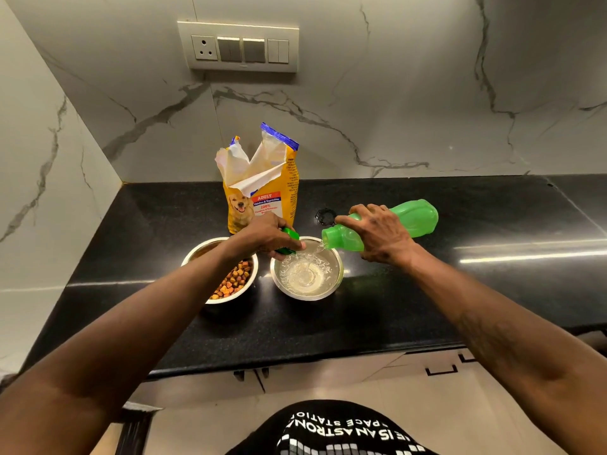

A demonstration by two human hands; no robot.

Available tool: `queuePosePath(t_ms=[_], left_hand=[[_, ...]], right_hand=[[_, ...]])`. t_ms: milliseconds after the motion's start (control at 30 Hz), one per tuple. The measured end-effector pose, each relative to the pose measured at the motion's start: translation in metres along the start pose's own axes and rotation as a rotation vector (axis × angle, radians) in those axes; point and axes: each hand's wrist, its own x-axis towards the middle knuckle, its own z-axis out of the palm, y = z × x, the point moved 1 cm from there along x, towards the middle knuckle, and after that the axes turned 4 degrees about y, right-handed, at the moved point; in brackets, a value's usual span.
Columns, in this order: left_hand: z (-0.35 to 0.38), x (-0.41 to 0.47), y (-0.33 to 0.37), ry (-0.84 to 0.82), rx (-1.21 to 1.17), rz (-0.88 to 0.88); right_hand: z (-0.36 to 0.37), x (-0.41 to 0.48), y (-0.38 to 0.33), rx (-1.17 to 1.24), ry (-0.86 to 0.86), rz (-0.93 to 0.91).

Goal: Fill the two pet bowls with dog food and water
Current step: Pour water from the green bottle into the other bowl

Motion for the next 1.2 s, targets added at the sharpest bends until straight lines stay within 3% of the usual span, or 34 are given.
queuePosePath(t_ms=[667,900,1200], left_hand=[[-0.002,-0.003,0.000,-0.002,0.033,0.000],[-0.004,-0.005,0.010,0.060,-0.027,0.119],[-0.008,-0.014,0.066,0.147,-0.007,0.423]], right_hand=[[-0.004,0.001,-0.004,0.032,0.081,-0.007],[-0.012,0.000,-0.003,0.294,0.151,0.140],[-0.020,0.003,0.002,0.655,0.310,0.284]])
